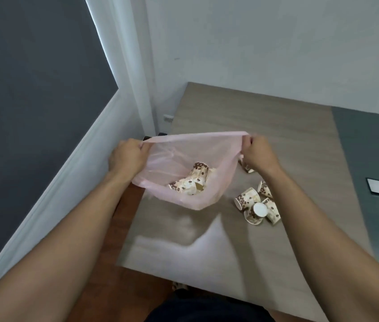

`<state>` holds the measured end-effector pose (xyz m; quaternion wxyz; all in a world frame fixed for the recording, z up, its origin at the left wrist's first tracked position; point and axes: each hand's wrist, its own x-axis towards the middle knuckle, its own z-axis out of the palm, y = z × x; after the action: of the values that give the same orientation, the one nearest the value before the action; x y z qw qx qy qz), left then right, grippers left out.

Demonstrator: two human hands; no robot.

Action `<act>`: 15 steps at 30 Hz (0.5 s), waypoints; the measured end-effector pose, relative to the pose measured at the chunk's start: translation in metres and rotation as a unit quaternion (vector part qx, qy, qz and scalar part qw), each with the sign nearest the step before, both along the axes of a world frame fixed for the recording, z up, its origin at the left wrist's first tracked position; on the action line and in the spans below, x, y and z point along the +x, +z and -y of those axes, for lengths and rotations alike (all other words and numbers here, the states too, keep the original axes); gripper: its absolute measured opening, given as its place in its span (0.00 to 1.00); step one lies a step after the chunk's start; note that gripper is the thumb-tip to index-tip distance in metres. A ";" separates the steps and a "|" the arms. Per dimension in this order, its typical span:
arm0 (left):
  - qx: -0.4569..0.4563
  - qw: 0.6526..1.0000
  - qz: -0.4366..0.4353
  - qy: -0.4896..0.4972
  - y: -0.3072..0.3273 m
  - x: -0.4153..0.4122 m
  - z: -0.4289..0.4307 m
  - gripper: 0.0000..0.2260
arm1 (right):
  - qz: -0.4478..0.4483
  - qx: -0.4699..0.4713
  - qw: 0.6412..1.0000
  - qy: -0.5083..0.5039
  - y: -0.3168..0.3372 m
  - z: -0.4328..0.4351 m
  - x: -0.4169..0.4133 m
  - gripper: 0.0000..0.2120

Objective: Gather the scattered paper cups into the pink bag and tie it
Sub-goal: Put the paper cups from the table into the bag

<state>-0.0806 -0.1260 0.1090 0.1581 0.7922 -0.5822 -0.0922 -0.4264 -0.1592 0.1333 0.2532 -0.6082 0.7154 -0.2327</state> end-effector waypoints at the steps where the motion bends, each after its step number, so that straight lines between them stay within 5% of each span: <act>1: 0.000 1.000 0.022 -0.005 0.004 0.002 0.004 0.26 | 0.023 -0.047 0.998 -0.024 0.003 0.004 -0.004 0.22; 8: -0.041 0.996 0.074 -0.033 0.021 -0.001 0.013 0.28 | 0.046 -0.087 0.995 -0.022 0.008 0.000 -0.036 0.21; 11: -0.041 0.996 0.069 -0.048 0.017 -0.006 0.012 0.25 | -0.056 0.012 0.997 0.048 0.003 -0.008 -0.049 0.26; 15: -0.011 0.996 0.046 -0.076 0.018 -0.027 0.016 0.23 | -0.001 -0.056 0.998 -0.032 -0.003 -0.009 -0.071 0.19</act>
<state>-0.1074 -0.1419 0.1266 0.1322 0.7470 -0.6487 -0.0607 -0.4976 -0.1506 0.1302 0.2110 -0.5987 0.7203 -0.2799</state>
